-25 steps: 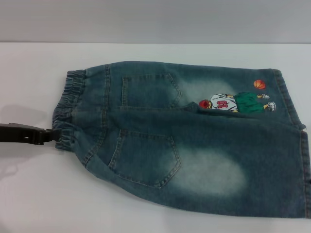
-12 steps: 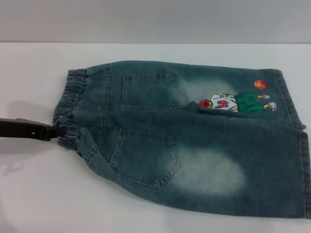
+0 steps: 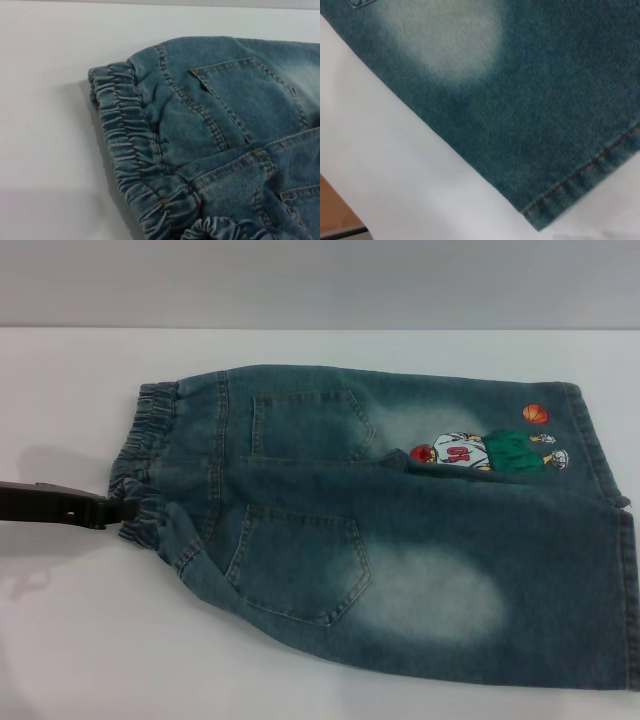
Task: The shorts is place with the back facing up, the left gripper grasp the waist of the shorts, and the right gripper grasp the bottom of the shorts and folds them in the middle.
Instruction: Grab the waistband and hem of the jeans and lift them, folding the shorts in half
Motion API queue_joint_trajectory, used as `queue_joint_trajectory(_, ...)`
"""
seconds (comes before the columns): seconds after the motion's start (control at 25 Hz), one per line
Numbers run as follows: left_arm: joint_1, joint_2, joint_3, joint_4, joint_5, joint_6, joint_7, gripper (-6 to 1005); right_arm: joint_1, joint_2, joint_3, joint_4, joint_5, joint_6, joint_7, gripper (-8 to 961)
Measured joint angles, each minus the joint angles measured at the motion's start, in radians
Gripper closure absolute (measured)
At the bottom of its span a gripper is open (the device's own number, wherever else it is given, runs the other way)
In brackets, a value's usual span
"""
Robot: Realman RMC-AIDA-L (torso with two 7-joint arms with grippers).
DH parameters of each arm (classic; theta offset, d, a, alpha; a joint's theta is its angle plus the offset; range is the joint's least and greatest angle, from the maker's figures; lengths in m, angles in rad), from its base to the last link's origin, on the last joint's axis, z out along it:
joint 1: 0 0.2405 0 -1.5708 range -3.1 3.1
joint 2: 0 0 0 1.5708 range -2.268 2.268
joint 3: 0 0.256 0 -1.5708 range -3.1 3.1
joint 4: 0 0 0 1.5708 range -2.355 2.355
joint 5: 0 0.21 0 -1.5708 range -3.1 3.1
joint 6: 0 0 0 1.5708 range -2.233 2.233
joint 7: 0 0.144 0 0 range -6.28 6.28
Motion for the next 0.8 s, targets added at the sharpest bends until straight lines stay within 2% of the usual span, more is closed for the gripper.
queue_joint_trajectory(0.32, -0.006, -0.002, 0.0, 0.0, 0.0, 0.0, 0.0, 954, 0.003, 0.0, -0.033, 0.04, 0.0, 0.049, -0.003, 461)
queue_joint_trajectory(0.72, -0.013, -0.003, 0.0, -0.003, 0.0, 0.002, -0.002, 953, 0.011, 0.013, -0.076, 0.041, 0.003, 0.071, -0.003, 462)
queue_joint_trajectory(0.8, -0.013, -0.003, 0.0, -0.003, 0.0, 0.002, -0.003, 953, 0.02, 0.022, -0.08, 0.041, 0.003, 0.071, -0.003, 462)
